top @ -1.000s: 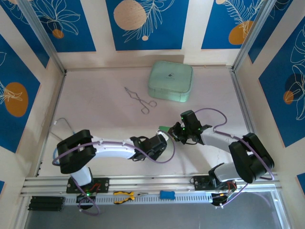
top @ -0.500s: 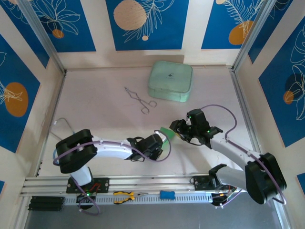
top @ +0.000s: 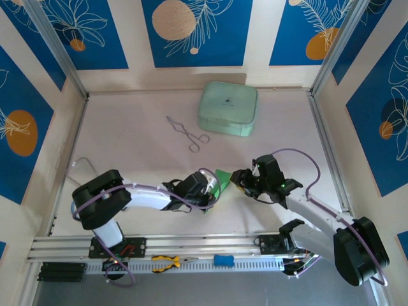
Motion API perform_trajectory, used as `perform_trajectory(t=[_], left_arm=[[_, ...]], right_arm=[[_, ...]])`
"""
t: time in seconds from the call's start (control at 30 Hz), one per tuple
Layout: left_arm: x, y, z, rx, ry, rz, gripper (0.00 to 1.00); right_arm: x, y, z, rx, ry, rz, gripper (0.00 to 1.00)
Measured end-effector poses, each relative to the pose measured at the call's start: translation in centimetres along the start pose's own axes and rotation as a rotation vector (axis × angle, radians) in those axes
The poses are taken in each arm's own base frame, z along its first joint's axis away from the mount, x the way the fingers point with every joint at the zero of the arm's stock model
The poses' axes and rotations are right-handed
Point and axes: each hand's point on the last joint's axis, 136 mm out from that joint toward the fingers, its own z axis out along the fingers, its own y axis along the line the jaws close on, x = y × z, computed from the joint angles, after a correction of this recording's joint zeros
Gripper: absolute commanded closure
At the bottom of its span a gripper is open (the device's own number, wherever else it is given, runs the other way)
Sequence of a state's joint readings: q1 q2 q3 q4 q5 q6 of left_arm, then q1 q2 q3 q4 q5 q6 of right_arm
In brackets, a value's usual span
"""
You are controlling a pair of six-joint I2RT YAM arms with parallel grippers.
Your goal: Fold a paper plane with a square sheet of paper (pick it up from the middle)
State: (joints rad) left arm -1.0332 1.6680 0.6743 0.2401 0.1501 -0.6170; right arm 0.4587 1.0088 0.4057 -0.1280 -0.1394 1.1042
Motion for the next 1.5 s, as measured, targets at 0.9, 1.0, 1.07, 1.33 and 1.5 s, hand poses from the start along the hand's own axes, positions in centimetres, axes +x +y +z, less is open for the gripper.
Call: perform_trajectory(t=[0.9,1.0,1.07,1.33,1.5], left_arm=[[-0.5,0.1,0.2,0.186,-0.005,-0.165,1.00],[-0.4,0.2,0.1,0.191,-0.003,-0.175,1.00],[-0.4,0.2,0.1,0.194,-0.003,-0.177,1.00],[-0.4,0.2,0.0,0.201,0.001,-0.181,1.00],[-0.4,0.3,0.0,0.205,0.002,-0.191,1.00]], right_arm=[[3.6,0.8,4.5,-0.060,0.181,-0.217,0.94],[3.3,1.2,5.2,-0.069,0.184,-0.230,0.94],[3.2,1.4,5.7,-0.075,0.193,-0.233,0.95],[2.9,1.2,7.3,-0.064,0.214,-0.223,0.95],[2.7,0.9,7.6,-0.060,0.212,-0.218,0.95]])
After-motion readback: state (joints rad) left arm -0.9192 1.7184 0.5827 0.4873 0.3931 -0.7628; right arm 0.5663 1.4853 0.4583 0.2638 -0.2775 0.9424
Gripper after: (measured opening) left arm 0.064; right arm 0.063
